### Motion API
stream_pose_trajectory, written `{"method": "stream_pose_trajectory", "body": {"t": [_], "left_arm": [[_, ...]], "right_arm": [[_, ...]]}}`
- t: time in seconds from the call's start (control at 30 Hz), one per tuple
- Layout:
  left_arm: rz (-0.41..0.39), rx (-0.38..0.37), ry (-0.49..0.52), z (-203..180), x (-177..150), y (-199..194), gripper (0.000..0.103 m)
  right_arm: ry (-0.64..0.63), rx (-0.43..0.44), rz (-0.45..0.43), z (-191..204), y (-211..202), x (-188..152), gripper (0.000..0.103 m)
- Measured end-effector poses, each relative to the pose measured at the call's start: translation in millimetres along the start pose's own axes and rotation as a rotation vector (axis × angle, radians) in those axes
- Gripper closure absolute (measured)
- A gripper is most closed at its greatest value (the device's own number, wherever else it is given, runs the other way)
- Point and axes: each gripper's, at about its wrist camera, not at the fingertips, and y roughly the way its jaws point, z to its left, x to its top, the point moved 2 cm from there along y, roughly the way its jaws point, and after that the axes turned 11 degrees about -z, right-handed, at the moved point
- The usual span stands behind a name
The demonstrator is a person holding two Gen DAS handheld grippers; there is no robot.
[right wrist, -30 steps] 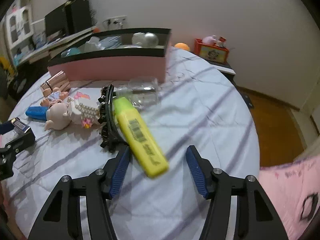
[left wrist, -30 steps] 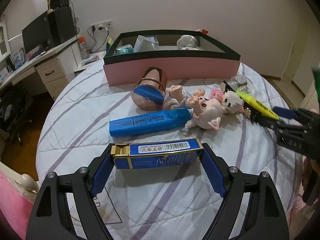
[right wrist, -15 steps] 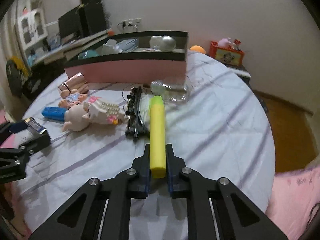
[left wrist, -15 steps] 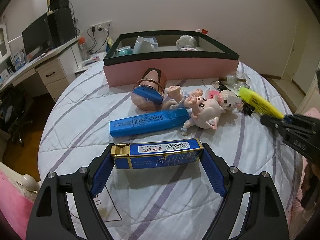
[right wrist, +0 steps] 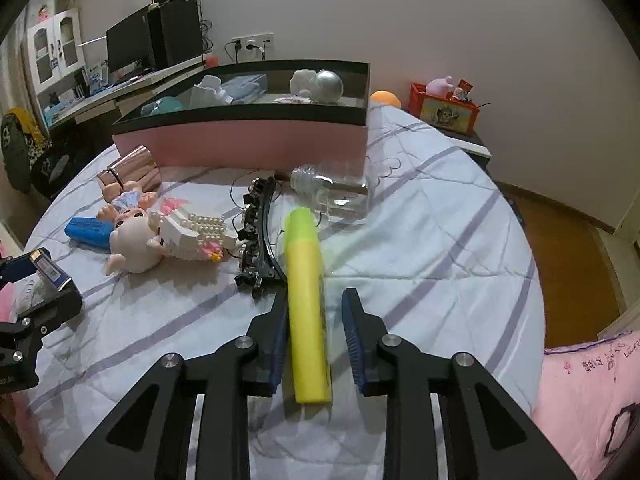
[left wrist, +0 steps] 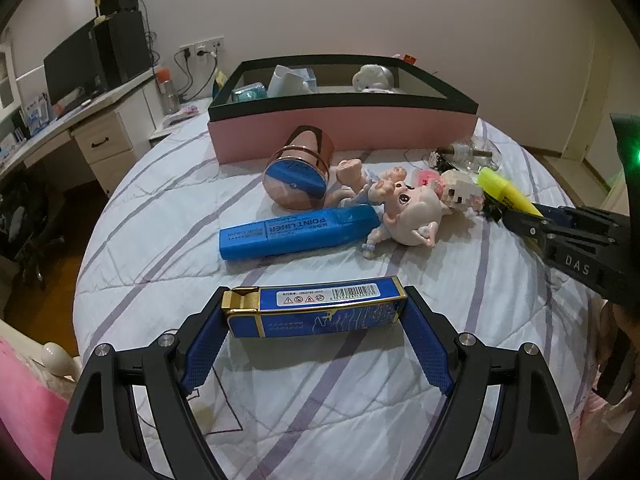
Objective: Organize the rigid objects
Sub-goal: 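Grasp the yellow highlighter with the right gripper, then carry the blue-and-gold box and highlighter over the pink box and release both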
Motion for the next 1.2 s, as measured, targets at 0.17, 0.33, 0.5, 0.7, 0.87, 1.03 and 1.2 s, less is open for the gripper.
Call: {"method": "stream_pose_trajectory", "body": {"t": [0.17,0.33,0.5,0.7,0.87,1.03,1.2], "left_arm": [[-0.068,0.010,-0.022,4.5,9.8,-16.6,0.019],[-0.184,0.048,-0.006,1.2,31.9,-48.2,0.019],[-0.297,0.068,0.002,-2.9,51.5,-82.2,0.019],[-0.413,0.080,-0.002,-0.5,74.3,-119.0,0.019],[-0.487,0.101,0.016,2.6,90.8,-138.2,0.019],[-0.530,0.119,0.017,7.1,103.3,-144.5,0.019],[-0.560,0.121,0.027,5.9,118.9,-141.2,0.019]], "right_arm": [[0.070,0.003,-0.064,-6.0,-17.8,1.2,0.089],[0.055,0.075,-0.222,18.5,-67.2,17.4,0.089],[0.025,0.131,-0.348,50.0,-107.1,39.6,0.089],[-0.002,0.141,-0.446,72.3,-136.2,59.1,0.088],[0.000,0.138,-0.484,72.8,-143.3,69.0,0.088],[-0.003,0.117,-0.502,69.6,-148.8,75.8,0.088],[0.004,0.093,-0.524,61.7,-150.2,85.2,0.088]]}}
